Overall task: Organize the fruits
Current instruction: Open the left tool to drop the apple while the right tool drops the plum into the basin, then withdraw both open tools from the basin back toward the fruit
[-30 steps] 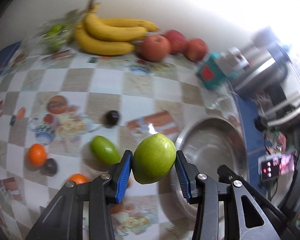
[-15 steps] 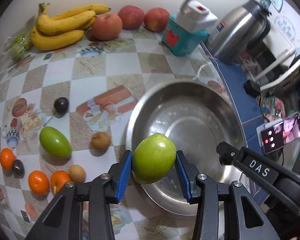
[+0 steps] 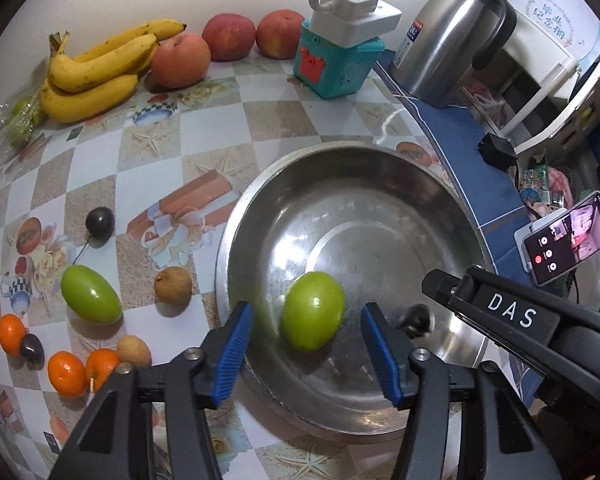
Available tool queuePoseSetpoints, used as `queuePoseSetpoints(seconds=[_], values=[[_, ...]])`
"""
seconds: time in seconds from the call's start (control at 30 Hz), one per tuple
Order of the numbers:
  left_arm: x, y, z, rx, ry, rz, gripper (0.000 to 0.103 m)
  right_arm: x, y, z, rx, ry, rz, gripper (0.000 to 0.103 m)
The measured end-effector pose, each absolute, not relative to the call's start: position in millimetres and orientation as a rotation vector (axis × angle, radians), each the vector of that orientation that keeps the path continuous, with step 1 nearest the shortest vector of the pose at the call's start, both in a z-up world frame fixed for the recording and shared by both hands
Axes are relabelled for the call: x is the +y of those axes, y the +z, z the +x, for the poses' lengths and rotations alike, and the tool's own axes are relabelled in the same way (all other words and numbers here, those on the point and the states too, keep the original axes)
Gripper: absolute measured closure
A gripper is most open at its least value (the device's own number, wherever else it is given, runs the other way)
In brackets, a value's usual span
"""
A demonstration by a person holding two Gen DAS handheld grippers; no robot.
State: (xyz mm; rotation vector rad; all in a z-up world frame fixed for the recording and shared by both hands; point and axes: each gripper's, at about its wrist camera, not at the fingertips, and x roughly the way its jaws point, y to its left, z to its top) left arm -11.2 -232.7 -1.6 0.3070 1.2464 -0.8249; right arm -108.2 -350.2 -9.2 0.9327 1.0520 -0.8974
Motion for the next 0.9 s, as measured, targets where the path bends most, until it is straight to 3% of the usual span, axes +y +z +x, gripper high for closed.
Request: queuePoseSetpoints(seconds=[0.17,0.5,0.63,0.77,0.9], values=[[-227,5,-7,1.245,-0.812,0.289,0.035,-347,-1,-107,1.036,-0.889,0.913,0.065],[-201,19,15,1.233,-0.711,0.268,0.033,-338,18,-103,0.992,-0.848,0.863,0.064],[-182,23,33,1.234,-0.650,0.229,0.033,-336,19,-101,0.991,-0.834,0.860,0.056],[-160,26,48,1.228,-0.586,0.186,0.032,-334,17,-99,1.009,-0.835,0.850,0.055],[-140,29,59,1.222,-0.536,0.149,0.032,-331,17,-96,1.041,-0.852,0.810,0.045]])
